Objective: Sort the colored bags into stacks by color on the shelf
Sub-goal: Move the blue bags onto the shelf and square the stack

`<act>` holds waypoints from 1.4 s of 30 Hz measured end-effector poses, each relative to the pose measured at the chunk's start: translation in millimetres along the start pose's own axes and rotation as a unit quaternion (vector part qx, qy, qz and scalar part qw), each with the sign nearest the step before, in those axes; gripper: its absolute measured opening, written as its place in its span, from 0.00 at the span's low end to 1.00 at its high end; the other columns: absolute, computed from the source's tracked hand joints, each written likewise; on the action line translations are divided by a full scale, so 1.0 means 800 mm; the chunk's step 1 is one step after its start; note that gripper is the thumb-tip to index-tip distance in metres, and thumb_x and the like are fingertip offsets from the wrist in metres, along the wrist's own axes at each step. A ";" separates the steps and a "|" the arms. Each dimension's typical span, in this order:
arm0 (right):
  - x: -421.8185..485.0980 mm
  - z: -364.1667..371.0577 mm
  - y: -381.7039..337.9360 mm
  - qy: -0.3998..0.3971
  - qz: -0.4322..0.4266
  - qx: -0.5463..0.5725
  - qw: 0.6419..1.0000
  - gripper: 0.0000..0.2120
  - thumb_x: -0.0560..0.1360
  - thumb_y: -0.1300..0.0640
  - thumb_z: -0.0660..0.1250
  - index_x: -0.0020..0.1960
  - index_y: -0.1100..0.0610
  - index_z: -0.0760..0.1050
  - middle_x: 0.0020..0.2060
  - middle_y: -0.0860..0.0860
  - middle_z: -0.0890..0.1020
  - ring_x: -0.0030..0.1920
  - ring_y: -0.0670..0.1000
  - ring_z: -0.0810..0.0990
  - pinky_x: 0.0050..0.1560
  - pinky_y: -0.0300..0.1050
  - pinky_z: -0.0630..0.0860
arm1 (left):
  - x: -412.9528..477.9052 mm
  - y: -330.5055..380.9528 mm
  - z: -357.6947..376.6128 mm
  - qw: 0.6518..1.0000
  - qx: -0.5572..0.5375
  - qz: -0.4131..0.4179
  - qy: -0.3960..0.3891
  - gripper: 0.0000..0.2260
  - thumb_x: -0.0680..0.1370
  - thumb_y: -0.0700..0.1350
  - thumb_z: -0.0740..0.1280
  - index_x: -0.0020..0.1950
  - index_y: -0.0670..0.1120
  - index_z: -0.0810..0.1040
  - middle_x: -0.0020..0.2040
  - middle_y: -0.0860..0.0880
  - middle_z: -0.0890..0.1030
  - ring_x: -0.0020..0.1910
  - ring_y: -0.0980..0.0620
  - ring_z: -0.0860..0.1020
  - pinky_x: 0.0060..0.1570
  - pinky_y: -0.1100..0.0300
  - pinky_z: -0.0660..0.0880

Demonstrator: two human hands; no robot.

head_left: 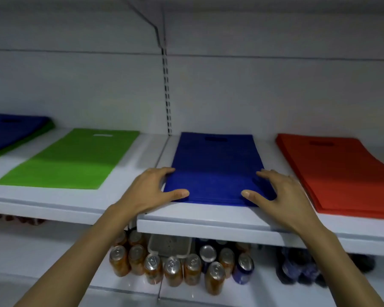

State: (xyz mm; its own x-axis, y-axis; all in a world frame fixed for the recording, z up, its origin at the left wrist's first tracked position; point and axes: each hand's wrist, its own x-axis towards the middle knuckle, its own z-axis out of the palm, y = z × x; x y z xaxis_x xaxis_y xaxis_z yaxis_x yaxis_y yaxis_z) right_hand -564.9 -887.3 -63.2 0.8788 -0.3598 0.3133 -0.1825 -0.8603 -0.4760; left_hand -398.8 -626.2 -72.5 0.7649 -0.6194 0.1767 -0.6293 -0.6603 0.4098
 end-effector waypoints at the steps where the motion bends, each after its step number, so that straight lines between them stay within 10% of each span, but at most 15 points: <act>1: 0.009 -0.002 -0.011 0.004 -0.019 -0.009 1.000 0.43 0.64 0.25 0.59 0.68 0.53 0.73 0.65 0.48 0.76 0.65 0.52 0.74 0.67 0.53 0.68 | 0.002 0.000 -0.005 1.000 -0.006 -0.008 0.000 0.54 0.57 0.83 0.49 0.73 0.50 0.68 0.70 0.52 0.72 0.68 0.52 0.70 0.64 0.58 0.66; 15: 0.172 0.060 -0.290 -0.215 -0.194 -0.083 0.954 0.36 0.73 0.46 0.68 0.75 0.50 0.56 0.64 0.53 0.73 0.58 0.55 0.75 0.55 0.48 0.74 | -0.058 -0.101 -0.241 0.943 0.263 -0.174 0.107 0.35 0.74 0.61 0.67 0.74 0.45 0.63 0.69 0.43 0.71 0.66 0.41 0.71 0.61 0.48 0.72; 27: 0.133 0.176 -0.558 -0.182 -0.380 -0.187 0.887 0.28 0.72 0.47 0.66 0.69 0.53 0.65 0.65 0.52 0.74 0.63 0.56 0.74 0.62 0.51 0.70 | -0.230 -0.252 -0.347 0.897 0.249 -0.353 0.089 0.30 0.74 0.62 0.66 0.71 0.48 0.66 0.64 0.46 0.75 0.60 0.44 0.74 0.54 0.52 0.73; 42: 0.075 0.337 -0.780 -0.151 -0.377 -0.066 0.911 0.26 0.73 0.46 0.64 0.69 0.51 0.67 0.64 0.47 0.75 0.60 0.51 0.75 0.46 0.45 0.71 | -0.386 -0.477 -0.394 0.889 0.319 -0.307 0.114 0.24 0.78 0.58 0.60 0.72 0.50 0.66 0.63 0.49 0.76 0.60 0.48 0.74 0.48 0.54 0.75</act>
State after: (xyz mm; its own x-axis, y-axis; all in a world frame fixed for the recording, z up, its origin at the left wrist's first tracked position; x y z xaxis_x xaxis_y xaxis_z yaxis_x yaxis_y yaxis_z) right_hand -279.3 -274.8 30.9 0.8538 0.4508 0.2604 0.4901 -0.8647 -0.1097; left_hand -351.3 -49.2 -1.1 0.9535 -0.0052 0.3013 0.0222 -0.9959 -0.0875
